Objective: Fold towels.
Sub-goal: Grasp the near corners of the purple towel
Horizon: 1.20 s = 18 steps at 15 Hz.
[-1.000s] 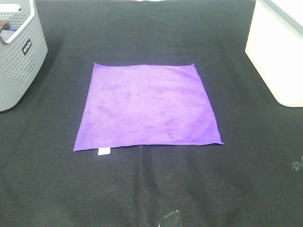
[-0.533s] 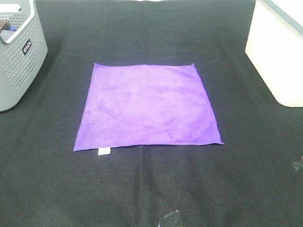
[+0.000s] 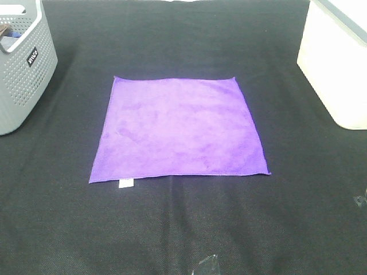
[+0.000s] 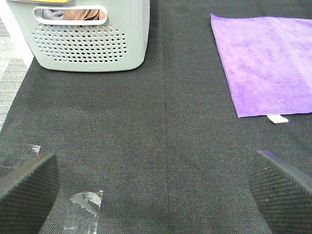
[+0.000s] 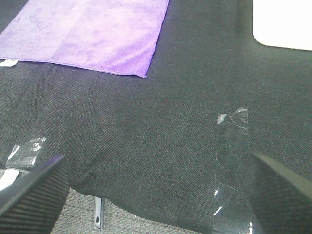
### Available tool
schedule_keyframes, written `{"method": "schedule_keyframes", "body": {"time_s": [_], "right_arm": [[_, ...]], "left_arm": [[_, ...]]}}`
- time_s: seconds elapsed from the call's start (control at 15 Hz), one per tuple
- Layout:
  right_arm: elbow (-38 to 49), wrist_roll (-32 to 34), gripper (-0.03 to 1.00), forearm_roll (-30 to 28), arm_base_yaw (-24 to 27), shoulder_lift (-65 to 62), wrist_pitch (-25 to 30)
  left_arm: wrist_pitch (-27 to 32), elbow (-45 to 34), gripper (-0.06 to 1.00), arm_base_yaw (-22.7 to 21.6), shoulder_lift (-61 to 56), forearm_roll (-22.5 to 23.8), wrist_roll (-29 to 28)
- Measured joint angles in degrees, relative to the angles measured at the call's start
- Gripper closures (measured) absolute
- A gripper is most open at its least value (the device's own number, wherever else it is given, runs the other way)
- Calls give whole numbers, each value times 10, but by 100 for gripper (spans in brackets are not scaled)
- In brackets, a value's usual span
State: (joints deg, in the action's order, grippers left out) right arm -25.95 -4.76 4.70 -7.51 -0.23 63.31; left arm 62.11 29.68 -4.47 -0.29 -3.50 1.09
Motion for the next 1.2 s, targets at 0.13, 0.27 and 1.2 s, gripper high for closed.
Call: {"method": "schedule_keyframes", "body": {"time_s": [0.13,0.27,1.2], "right_arm": [[0,0,4,0,0,0,0],[0,0,4,0,0,0,0],[-1,1,4,3,0,40,-1]], "left_arm": [[0,0,-5,0,0,0,0],[0,0,-5,0,0,0,0],[2,1,-5,0,2,-2,0]]}}
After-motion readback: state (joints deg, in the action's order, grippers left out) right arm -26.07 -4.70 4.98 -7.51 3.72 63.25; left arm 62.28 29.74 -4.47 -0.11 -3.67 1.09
